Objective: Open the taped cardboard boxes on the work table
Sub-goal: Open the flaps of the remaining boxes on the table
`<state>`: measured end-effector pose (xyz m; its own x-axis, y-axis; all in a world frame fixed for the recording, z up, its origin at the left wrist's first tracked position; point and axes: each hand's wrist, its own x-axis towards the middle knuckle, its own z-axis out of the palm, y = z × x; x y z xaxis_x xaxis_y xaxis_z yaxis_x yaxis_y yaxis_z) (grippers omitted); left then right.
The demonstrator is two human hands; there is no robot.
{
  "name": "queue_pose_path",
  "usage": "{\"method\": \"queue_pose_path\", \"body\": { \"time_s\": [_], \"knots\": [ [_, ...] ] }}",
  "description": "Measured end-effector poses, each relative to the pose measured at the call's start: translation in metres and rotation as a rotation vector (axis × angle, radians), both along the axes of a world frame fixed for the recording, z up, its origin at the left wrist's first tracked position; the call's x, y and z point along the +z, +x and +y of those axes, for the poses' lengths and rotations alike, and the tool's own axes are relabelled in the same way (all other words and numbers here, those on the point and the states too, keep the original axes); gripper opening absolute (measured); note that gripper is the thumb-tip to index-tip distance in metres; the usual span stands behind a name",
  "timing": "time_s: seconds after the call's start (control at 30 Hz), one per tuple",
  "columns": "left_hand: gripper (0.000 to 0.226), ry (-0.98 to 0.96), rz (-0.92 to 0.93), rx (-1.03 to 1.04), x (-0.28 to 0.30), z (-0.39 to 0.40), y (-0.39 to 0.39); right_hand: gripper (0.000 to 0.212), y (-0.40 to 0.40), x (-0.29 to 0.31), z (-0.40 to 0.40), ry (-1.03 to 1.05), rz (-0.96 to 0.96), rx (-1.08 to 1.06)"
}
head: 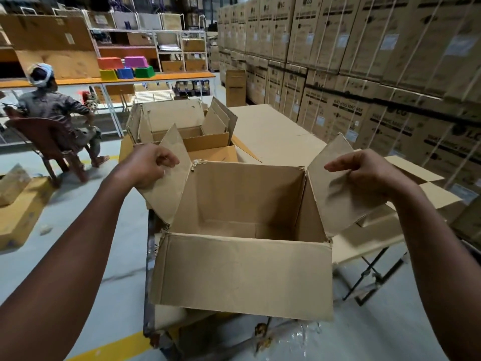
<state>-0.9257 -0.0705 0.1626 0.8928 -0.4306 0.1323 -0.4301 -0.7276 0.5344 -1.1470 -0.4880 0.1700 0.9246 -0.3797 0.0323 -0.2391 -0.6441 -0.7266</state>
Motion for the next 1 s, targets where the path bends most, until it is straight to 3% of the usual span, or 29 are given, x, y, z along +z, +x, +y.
{"method": "queue_pose_path", "body": {
  "time_s": [0.57, 0.7, 0.87, 1.0],
  "knots": [
    [0.052, -0.239, -0.295, 0.125, 0.015, 0.033, -0.111, 0.059, -0.071, 0.054, 0.055, -0.362, -0.222, -0.007],
    [0.051, -0.321, -0.385, 0.147, 0.023, 0.034, -0.131, 0.062, -0.089, 0.078, 0.065, -0.347, -0.293, -0.016],
    [0.048, -0.444, -0.446, 0.104, 0.036, 0.042, -0.131, 0.07, -0.106, 0.112, 0.097, -0.185, -0.405, -0.069],
    [0.042, -0.525, -0.521, 0.048, 0.055, 0.058, -0.121, 0.063, -0.106, 0.142, 0.134, -0.105, -0.53, -0.18]
  ]
}}
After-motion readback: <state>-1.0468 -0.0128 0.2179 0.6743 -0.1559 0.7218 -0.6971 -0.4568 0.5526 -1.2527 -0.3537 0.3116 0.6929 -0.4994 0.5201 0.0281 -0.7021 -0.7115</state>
